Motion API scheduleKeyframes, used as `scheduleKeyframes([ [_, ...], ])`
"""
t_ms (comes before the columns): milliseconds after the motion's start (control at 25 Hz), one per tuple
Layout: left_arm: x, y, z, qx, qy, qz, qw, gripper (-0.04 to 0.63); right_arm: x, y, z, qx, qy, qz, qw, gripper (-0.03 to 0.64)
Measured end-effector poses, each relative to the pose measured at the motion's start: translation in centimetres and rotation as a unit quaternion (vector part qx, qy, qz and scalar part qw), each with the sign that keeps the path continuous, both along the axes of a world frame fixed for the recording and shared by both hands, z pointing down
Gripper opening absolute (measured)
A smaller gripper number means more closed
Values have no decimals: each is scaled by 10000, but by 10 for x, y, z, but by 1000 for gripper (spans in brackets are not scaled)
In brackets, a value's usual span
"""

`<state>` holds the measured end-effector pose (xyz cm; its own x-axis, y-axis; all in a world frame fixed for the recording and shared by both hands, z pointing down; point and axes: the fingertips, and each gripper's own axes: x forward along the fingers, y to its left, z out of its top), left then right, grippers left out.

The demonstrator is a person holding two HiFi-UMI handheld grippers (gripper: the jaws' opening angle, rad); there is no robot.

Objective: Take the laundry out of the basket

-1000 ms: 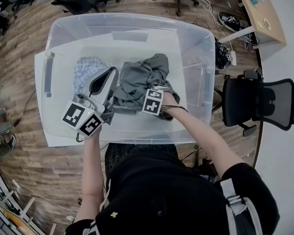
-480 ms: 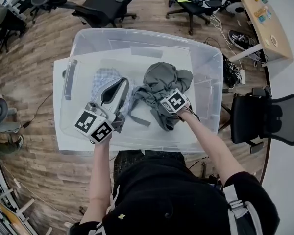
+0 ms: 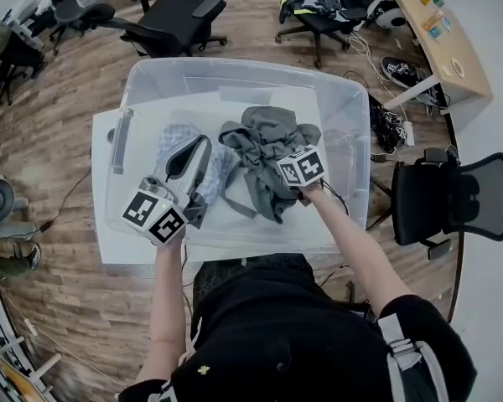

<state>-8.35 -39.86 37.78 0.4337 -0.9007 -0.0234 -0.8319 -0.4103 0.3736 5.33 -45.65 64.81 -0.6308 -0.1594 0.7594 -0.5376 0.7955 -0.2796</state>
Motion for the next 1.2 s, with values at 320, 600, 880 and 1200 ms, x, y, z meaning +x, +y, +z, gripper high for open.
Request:
scheduleKeyframes([
  [320, -1, 12, -18, 149, -61, 176, 9997, 8, -2, -13, -82, 351, -1190, 880, 9884, 164],
  [600, 7, 25, -26, 296, -56, 431, 9986, 8, 0, -18, -162, 1234, -1801, 1140, 9692, 164],
  [880, 15, 43, -35, 388, -152, 635, 9971, 8, 3, -2, -240, 2166, -2116, 1168, 9459, 164],
  [1200, 9, 67, -43, 377, -338, 632, 9967, 8, 2, 31, -310, 2982, -2480, 1223, 9136, 164],
])
